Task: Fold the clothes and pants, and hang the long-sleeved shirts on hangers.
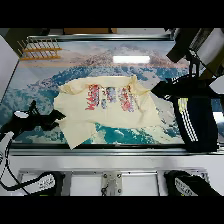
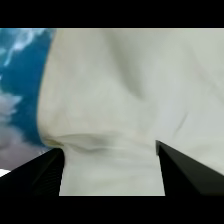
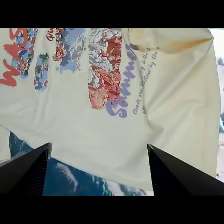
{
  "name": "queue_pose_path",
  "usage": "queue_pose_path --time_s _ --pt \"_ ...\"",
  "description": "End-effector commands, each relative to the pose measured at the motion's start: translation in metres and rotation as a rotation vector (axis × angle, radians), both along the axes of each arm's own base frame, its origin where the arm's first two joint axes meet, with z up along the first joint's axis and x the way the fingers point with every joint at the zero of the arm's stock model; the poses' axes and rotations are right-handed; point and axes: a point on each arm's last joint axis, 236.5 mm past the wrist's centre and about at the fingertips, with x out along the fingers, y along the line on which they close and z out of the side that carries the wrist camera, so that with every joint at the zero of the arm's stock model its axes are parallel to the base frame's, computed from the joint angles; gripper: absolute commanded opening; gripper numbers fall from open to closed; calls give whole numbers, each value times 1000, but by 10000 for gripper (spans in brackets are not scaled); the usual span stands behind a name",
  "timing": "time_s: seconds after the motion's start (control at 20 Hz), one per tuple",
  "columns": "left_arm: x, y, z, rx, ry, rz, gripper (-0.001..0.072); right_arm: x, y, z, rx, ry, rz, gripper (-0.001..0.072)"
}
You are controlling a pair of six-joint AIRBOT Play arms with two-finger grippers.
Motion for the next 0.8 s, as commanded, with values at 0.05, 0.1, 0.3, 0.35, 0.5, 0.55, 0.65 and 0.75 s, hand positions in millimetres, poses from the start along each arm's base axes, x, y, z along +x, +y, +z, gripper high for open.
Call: queue_pose_path --time_s 0.05,0.1,0.3,0.35,0.5,0.55,0.65,0.75 --pt "20 -24 11 6 -54 -83 222 -7 -1 -13 -4 39 5 660" --pt "23 -26 16 7 -64 -93 45 -12 -4 -23 -22 66 7 660" --pt "18 -26 22 -3 -41 -135 8 -41 -37 -84 -15 264 -90 660" --pt "13 -25 20 7 -23 -161 7 -52 -53 -107 12 341 -174 660" --pt "-2 -23 15 29 23 -216 7 -85 -98 -176 147 568 -545 660" --pt "-3 -23 15 31 25 -218 7 -94 -109 -195 177 607 -640 660" --pt "-2 -23 15 31 23 -216 7 -98 -114 -220 226 621 -723 660" --pt "-2 -23 15 31 23 -218 7 -88 -107 -231 259 594 -731 660"
